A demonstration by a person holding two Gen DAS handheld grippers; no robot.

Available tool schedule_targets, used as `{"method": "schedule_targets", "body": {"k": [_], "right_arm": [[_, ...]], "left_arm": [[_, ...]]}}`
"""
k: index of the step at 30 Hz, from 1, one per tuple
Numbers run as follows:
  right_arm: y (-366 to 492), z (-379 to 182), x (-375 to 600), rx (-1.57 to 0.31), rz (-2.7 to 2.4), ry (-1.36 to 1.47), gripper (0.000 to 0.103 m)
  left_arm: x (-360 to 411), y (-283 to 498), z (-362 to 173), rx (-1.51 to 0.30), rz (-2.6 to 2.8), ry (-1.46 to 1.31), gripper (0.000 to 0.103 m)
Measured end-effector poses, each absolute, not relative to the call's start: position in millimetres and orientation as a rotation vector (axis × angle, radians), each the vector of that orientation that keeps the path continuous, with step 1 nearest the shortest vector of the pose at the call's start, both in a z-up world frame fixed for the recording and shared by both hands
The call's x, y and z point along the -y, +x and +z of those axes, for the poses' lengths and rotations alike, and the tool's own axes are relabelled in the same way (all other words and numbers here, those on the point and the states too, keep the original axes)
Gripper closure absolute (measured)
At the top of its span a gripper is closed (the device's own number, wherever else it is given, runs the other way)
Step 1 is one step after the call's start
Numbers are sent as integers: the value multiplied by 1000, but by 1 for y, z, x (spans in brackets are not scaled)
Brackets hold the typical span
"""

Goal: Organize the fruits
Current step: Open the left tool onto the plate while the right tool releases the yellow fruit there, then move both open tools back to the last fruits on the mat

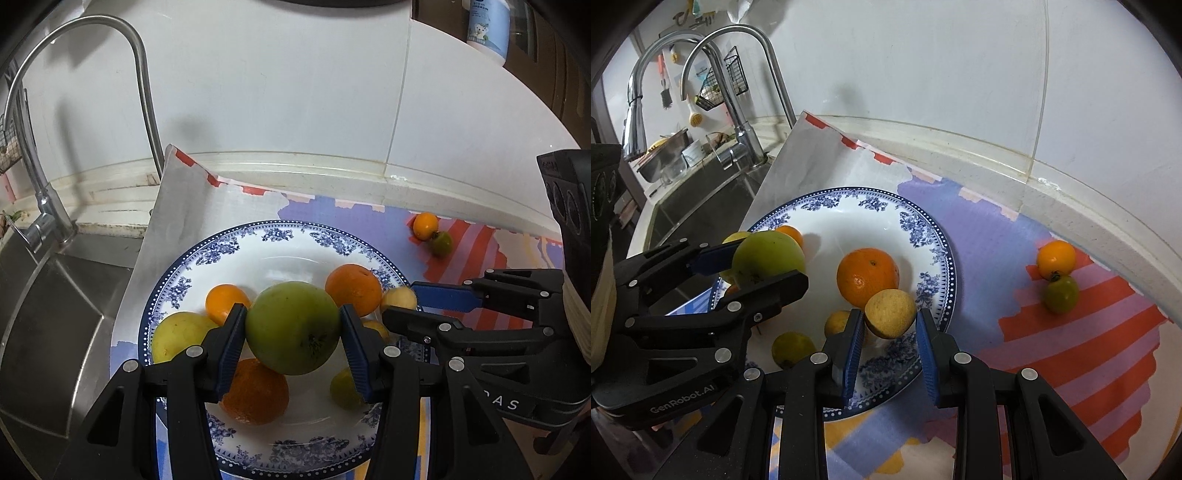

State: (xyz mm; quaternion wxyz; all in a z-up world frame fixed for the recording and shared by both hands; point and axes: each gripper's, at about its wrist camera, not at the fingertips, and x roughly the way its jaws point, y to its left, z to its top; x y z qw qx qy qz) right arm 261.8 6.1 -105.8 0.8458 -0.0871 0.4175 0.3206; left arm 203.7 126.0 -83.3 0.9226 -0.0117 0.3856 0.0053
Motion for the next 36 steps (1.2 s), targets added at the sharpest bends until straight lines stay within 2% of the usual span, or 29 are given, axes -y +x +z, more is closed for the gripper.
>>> {"method": "schedule_targets", "body": {"k": [4, 14, 17, 21, 26, 36], "right_arm": [[262, -105, -6, -881, 679, -173, 69], [247, -85, 6, -821, 653, -161, 69], [239, -73, 17, -788, 633, -143, 69], [229, -57, 36, -751, 599, -108, 63], [218, -39, 60, -703, 547, -91, 63], [205, -12, 99, -617, 466, -83, 59]], "left_arm": [[-125, 201, -75, -761, 21, -18, 53], [-122, 179, -50, -696, 49, -42, 51], [-114, 170, -39, -668, 46, -51, 46], [-101, 159, -23, -627, 39, -36, 41], [-84, 149, -5, -573, 21, -22, 34], [-56, 153, 9, -529, -30, 10, 31]]}}
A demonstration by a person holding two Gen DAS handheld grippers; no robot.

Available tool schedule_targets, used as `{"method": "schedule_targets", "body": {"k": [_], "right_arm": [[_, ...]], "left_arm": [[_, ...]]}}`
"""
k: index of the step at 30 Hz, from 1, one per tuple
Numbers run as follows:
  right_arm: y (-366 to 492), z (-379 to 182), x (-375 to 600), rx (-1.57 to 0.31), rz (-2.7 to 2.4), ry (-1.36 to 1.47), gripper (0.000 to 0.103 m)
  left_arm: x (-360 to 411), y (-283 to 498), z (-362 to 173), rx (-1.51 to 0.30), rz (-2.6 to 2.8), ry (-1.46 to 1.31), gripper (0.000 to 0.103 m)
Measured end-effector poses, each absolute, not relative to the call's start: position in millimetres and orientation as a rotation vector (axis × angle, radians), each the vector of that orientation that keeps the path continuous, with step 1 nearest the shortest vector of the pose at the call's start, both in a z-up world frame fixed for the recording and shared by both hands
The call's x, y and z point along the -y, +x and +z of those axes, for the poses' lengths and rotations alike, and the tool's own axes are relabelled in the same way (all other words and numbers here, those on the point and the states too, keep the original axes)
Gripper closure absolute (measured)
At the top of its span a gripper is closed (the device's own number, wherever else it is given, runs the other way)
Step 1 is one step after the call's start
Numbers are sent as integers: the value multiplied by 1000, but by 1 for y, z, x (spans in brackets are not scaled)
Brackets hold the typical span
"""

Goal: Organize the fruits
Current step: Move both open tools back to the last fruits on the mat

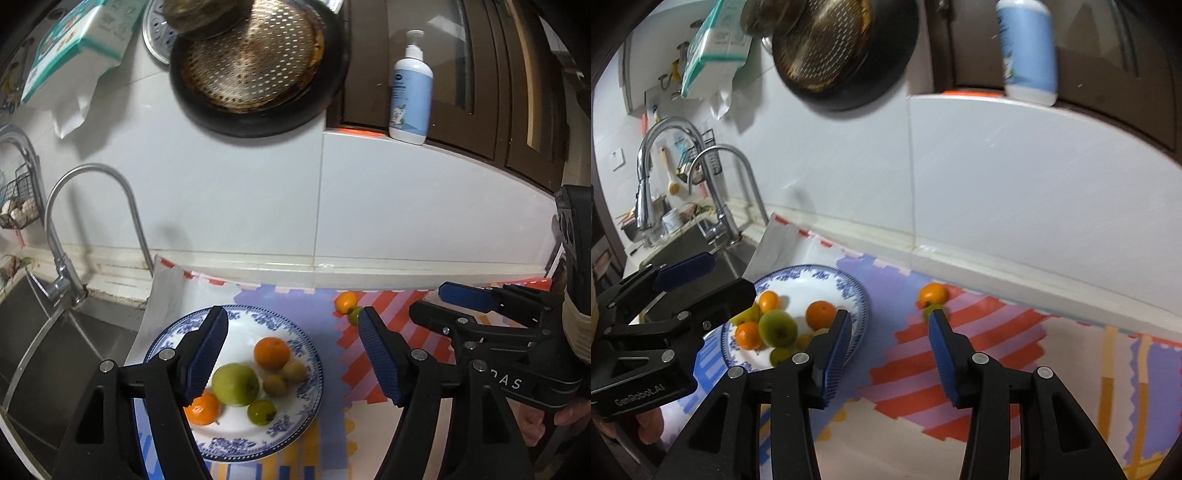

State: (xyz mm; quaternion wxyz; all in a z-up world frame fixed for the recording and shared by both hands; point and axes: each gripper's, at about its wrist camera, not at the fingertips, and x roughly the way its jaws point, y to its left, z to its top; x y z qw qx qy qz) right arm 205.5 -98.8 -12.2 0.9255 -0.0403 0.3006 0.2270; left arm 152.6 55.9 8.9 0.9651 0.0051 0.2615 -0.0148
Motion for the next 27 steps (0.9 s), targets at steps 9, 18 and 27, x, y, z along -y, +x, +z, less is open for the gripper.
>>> {"method": "schedule_targets", "body": {"k": [9, 18, 27], "right_arm": [[230, -24, 107, -654, 419, -73, 59], [270, -58, 93, -745, 444, -64, 59], [311, -99, 83, -849, 448, -61, 59]], "left_arm": [[-45, 192, 1, -563, -98, 120, 31], [-48, 248, -34, -751, -188, 112, 35], [-42, 285, -67, -886, -203, 132, 35]]}}
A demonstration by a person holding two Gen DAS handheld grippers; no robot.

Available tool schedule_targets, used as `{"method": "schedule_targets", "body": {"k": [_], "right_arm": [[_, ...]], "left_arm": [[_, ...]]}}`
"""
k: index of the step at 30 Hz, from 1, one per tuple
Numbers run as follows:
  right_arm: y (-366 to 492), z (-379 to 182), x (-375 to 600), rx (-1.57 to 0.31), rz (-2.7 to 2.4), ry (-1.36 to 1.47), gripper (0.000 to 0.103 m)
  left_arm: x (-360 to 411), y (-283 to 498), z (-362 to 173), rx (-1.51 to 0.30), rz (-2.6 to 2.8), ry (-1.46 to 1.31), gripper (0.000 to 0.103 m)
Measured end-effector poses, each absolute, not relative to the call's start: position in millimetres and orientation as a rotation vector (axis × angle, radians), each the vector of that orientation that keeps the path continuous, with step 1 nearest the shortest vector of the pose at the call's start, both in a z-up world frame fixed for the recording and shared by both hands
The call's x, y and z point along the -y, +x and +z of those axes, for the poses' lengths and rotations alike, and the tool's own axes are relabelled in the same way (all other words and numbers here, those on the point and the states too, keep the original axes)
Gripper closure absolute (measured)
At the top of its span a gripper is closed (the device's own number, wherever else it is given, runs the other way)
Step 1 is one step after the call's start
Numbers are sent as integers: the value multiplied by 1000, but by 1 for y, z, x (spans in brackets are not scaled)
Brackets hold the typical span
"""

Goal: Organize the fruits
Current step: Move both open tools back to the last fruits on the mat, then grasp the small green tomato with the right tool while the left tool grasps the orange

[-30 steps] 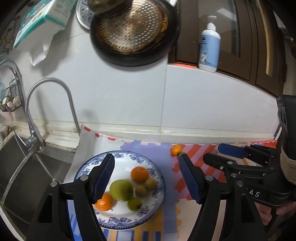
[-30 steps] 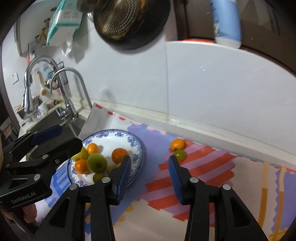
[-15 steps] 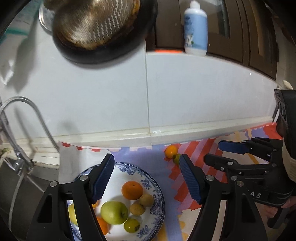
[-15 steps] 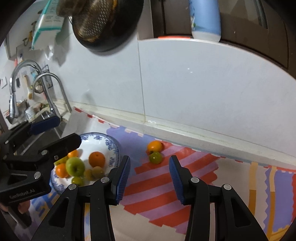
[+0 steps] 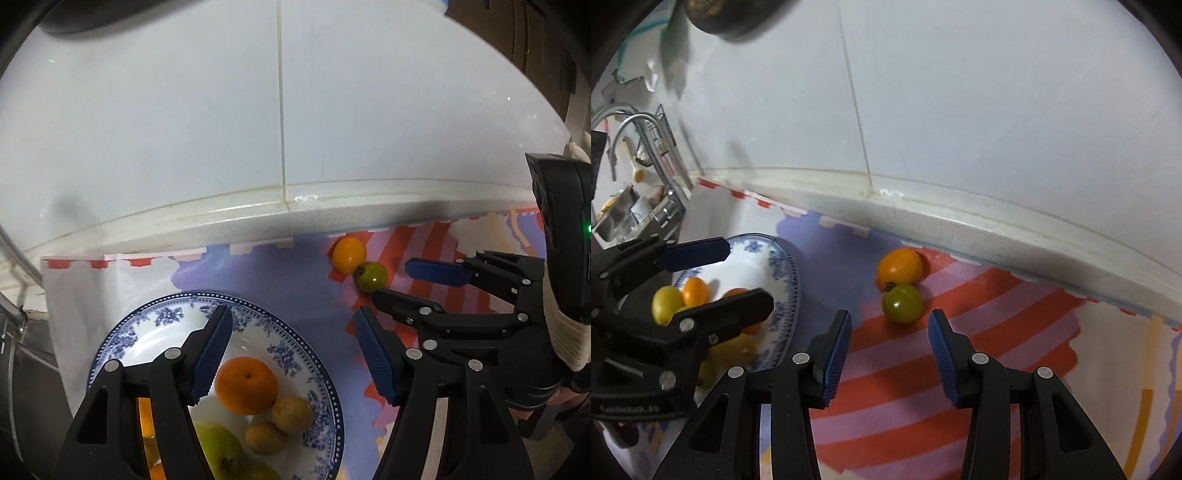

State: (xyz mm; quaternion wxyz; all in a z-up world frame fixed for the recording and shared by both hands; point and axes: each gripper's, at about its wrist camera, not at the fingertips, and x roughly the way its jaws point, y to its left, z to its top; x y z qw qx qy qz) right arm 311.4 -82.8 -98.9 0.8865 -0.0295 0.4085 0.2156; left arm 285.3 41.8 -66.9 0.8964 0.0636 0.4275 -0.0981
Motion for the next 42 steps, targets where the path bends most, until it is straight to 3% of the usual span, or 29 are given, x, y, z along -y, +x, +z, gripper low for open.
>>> {"method": "schedule_targets", "body": {"k": [9, 15, 24, 38, 42], "right_arm": [[334, -119, 81, -882, 442, -73, 61], [340, -123, 80, -883, 468, -74, 73], [335, -120, 108, -864, 395, -24, 73], [337, -111, 153, -835, 302, 44, 73], [340, -113, 153, -836, 302, 53, 73]], "left_arm": [[-41, 307, -79, -941, -203, 124, 38], [-38, 312, -82, -949, -201, 125, 38], [-17, 324, -88, -972, -225, 101, 39], [18, 360, -102, -995, -201, 102, 59], [18, 368, -102, -1001, -188, 122, 71]]}}
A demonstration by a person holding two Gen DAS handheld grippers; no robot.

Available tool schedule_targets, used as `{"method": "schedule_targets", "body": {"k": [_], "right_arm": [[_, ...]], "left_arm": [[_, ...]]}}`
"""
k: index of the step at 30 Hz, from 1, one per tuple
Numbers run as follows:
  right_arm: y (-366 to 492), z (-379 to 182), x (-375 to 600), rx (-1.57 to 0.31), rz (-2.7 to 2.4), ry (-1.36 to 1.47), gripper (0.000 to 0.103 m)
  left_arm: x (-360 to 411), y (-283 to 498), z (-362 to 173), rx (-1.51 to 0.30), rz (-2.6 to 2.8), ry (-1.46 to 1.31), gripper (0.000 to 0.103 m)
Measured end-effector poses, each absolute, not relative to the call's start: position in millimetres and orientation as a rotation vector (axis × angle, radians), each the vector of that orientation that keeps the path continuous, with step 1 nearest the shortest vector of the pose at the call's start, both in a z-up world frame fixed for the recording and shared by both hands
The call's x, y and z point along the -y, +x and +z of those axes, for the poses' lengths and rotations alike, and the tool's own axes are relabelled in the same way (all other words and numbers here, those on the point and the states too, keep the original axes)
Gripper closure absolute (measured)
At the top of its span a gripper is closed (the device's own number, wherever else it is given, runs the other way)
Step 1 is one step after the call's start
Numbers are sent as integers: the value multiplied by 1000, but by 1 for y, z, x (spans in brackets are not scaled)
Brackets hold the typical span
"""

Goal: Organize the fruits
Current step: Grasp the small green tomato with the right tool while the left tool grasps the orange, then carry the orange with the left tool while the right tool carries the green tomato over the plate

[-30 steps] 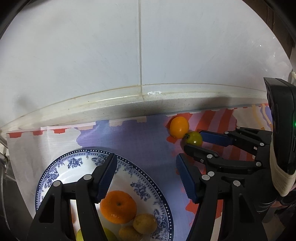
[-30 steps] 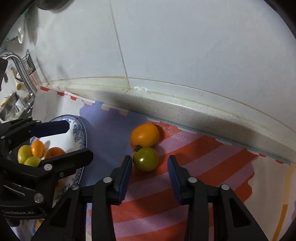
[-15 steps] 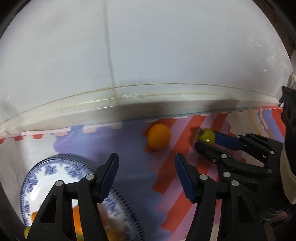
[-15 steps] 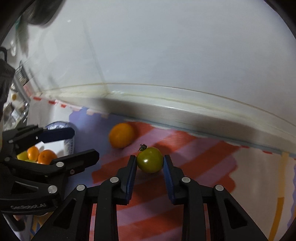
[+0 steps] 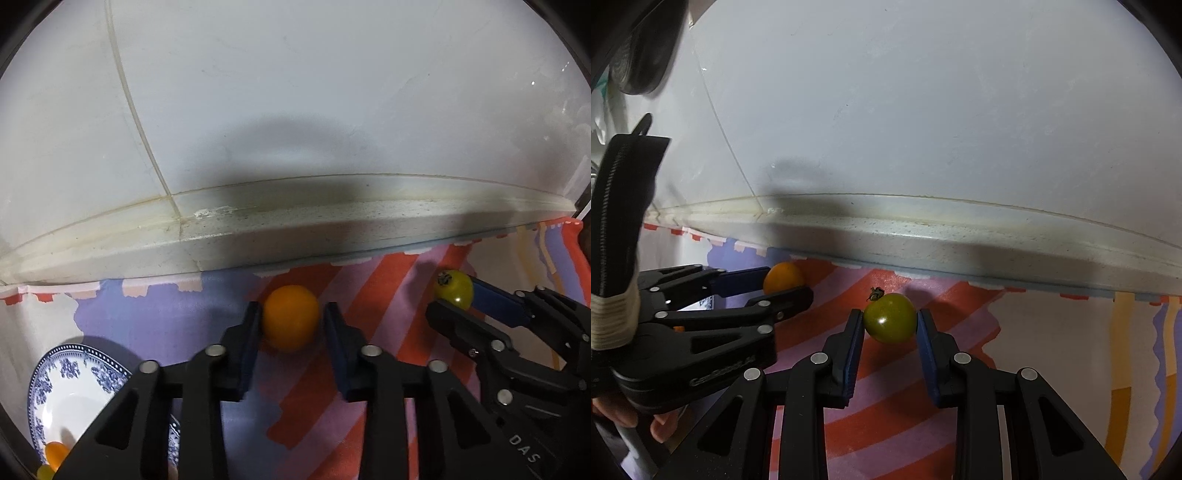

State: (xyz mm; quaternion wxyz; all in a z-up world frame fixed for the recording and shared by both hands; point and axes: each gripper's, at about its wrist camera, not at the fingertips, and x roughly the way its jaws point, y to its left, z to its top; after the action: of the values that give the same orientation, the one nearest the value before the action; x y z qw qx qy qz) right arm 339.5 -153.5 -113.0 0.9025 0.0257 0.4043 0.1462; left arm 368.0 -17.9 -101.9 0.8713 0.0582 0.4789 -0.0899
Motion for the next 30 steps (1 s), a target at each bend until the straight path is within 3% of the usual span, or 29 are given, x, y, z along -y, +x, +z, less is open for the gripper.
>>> {"method": "schedule_targets", "body": {"k": [12, 30], "right_arm": [[330, -105, 157, -823, 325, 55, 73], [275, -38, 137, -698, 390, -3, 73]], "left_arm": [[7, 348, -75, -952, -203, 78, 72], [-26, 268, -7, -806, -187, 2, 72]]}}
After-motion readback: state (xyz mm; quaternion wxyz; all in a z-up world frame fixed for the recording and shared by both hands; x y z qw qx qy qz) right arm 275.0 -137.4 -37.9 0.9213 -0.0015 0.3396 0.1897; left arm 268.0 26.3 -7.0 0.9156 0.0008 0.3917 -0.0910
